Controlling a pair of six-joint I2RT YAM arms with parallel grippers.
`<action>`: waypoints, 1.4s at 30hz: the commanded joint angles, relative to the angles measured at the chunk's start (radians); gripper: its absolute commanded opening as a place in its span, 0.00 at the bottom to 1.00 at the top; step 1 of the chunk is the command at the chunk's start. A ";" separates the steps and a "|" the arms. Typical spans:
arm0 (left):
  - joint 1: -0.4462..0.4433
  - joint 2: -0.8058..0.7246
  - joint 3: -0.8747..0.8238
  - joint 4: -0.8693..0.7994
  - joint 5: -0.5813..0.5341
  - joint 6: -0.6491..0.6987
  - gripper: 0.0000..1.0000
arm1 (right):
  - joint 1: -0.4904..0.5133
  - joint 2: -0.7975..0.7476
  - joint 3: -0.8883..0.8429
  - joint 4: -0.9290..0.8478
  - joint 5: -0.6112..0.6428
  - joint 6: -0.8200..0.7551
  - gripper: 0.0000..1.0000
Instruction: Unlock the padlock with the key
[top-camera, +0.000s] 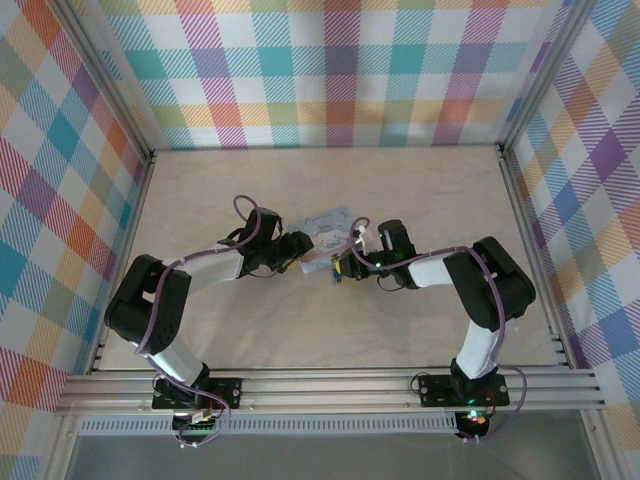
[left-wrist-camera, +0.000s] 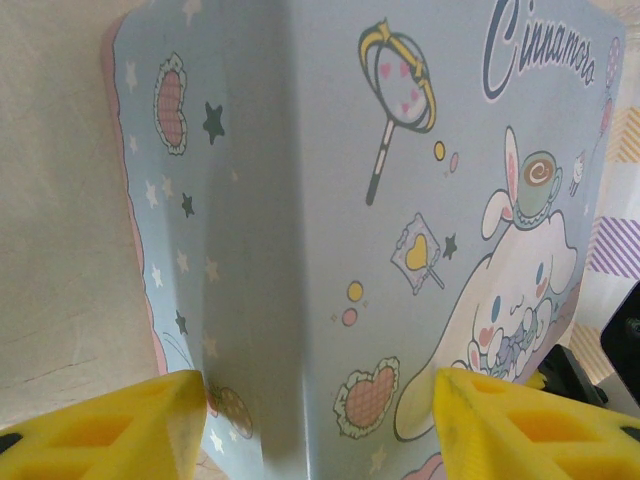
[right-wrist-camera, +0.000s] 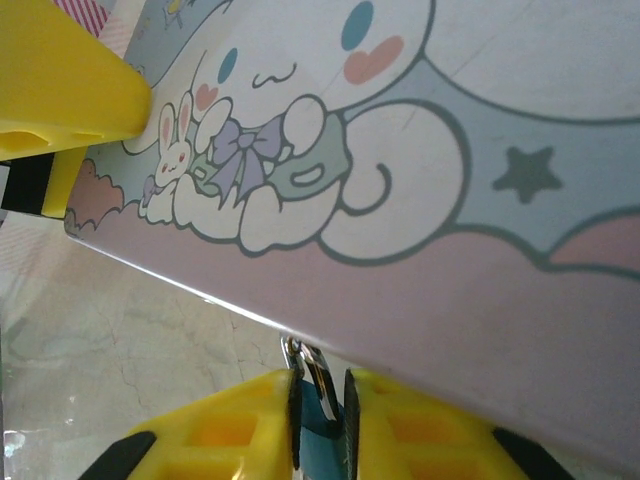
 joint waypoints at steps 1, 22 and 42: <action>-0.020 -0.013 -0.023 -0.081 -0.016 0.002 0.61 | 0.010 0.017 0.015 0.006 -0.018 -0.005 0.17; -0.065 -0.075 -0.039 -0.120 -0.047 -0.005 0.61 | 0.010 -0.078 -0.025 -0.030 0.072 0.103 0.00; -0.127 -0.160 -0.015 -0.188 -0.128 -0.007 0.63 | 0.007 -0.123 -0.026 -0.088 0.166 0.259 0.00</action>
